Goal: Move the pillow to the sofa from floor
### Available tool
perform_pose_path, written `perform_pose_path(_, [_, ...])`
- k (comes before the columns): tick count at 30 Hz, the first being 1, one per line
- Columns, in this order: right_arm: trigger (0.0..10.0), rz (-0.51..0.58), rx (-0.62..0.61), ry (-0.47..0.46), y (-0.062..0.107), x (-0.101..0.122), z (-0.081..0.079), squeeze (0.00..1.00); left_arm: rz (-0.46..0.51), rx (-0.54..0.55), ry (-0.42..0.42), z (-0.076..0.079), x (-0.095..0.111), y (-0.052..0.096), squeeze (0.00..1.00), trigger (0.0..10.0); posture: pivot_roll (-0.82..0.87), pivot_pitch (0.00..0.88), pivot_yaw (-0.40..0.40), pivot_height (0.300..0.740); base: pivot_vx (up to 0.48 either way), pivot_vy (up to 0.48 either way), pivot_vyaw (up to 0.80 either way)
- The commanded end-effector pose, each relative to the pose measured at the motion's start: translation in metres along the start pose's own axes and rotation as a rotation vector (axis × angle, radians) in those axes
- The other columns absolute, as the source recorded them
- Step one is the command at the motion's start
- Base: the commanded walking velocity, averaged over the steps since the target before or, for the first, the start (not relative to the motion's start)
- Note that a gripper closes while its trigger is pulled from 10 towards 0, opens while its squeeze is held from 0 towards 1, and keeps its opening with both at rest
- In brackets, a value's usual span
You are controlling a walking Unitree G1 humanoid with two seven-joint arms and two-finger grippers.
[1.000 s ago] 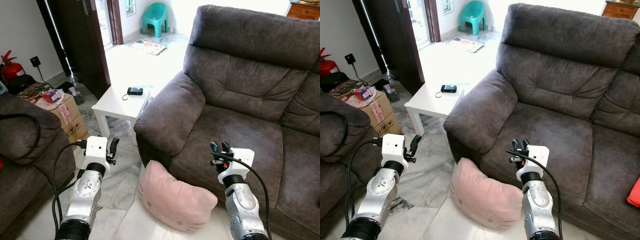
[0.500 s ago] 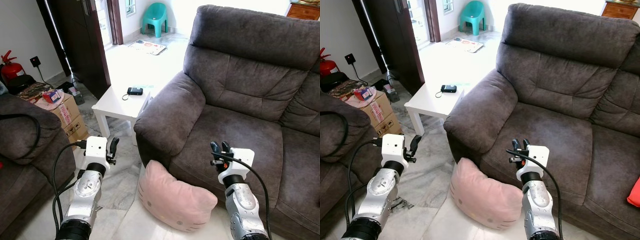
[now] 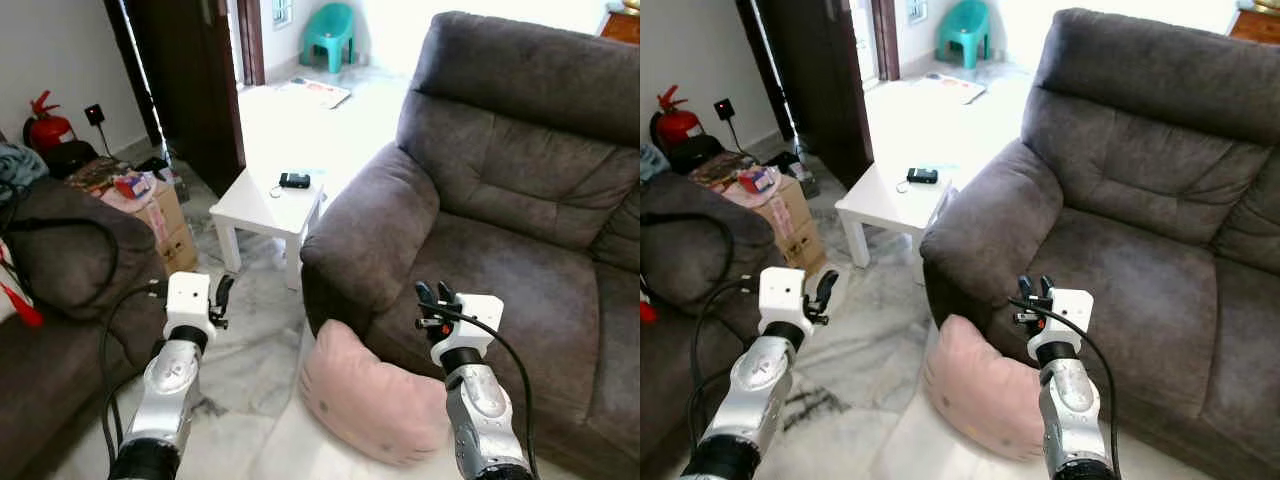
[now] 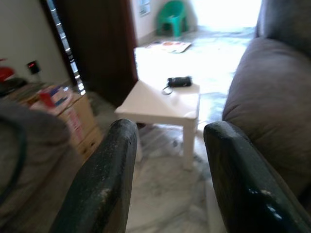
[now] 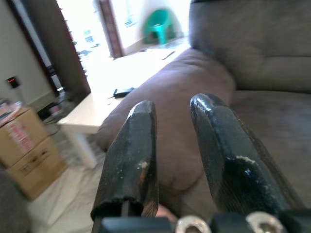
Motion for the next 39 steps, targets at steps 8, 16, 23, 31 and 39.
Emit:
perform_pose_path(8, [10.0, -0.005, -0.021, 0.003, -0.0008, 0.0005, 0.0046, 0.00, 0.001, -0.010, 0.019, 0.0037, 0.0027, -0.0027, 0.00, 10.0, 0.04, 0.000, -0.034, 0.740, 0.000, 0.350, -0.31])
perform_pose_path(16, [10.0, -0.015, -0.016, -0.009, -0.0007, -0.0013, 0.0027, 0.00, 0.002, -0.010, 0.021, 0.0033, 0.0031, -0.0022, 0.00, 10.0, 0.04, 0.000, -0.033, 0.740, 0.000, 0.352, -0.37])
perform_pose_path(23, [10.0, -0.007, -0.018, -0.003, -0.0006, -0.0006, 0.0025, 0.00, 0.004, -0.010, 0.020, 0.0033, 0.0037, -0.0022, 0.00, 10.0, 0.04, 0.000, -0.033, 0.740, 0.000, 0.351, -0.21])
perform_pose_path(31, [10.0, -0.020, -0.023, -0.014, -0.0011, -0.0025, 0.0021, 0.00, 0.015, -0.022, 0.014, 0.0060, 0.0052, -0.0014, 0.00, 10.0, 0.04, 0.000, -0.033, 0.740, 0.000, 0.087, -0.17])
perform_pose_path(39, [10.0, -0.008, -0.019, 0.004, -0.0011, -0.0011, 0.0023, 0.00, 0.020, -0.026, 0.016, 0.0073, 0.0055, -0.0007, 0.00, 10.0, 0.04, 0.000, -0.034, 0.740, 0.000, 0.000, -0.26])
Point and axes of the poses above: a point about 5 cm out from each wrist's last joint towards the gripper, its own y axis pointing back from the gripper into the wrist, its own x axis along the axis of the wrist's last joint, z = x × y, the point moved 1 cm from there along -y, pointing out of the wrist towards the gripper, and after that the axes turned 5 degrees about -y, right-handed, at the moved point
